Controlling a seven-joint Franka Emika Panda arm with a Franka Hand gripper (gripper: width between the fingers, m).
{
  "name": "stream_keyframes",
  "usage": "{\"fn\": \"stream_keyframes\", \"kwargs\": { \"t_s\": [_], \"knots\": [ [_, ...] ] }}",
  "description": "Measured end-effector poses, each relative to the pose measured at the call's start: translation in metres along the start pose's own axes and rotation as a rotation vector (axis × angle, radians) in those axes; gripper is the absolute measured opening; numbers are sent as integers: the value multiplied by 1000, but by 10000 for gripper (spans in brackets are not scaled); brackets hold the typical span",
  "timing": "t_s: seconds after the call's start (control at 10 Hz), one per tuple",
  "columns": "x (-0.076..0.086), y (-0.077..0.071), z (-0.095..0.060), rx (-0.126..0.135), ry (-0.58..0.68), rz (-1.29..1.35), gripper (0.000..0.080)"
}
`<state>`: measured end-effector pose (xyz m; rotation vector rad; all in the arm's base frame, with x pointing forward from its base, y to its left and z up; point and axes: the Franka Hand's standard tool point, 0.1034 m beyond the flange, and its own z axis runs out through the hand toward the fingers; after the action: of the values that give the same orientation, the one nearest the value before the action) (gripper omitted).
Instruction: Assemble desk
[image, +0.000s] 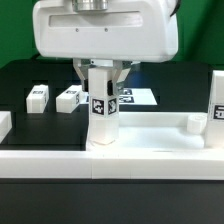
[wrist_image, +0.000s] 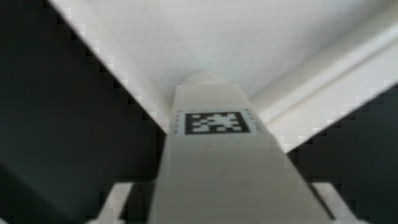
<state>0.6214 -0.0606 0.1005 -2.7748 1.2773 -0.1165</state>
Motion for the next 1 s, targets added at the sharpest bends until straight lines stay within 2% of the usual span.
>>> {"fn": "stream_keyframes", "kwargs": {
  "t_s": [0.4, 0.5, 0.7, 0.8, 0.9, 1.0],
  "knots": [
    [0, 1, 0, 6, -15, 248, 290],
    [0, 1, 0, 6, -16, 223, 290],
    [0, 1, 0, 5, -16, 119, 572],
    [-2, 1, 1, -2, -21, 72, 572],
    [-6, -2, 1, -14, -21, -34, 634],
    [-9, -5, 1, -15, -20, -144, 645]
  ]
}}
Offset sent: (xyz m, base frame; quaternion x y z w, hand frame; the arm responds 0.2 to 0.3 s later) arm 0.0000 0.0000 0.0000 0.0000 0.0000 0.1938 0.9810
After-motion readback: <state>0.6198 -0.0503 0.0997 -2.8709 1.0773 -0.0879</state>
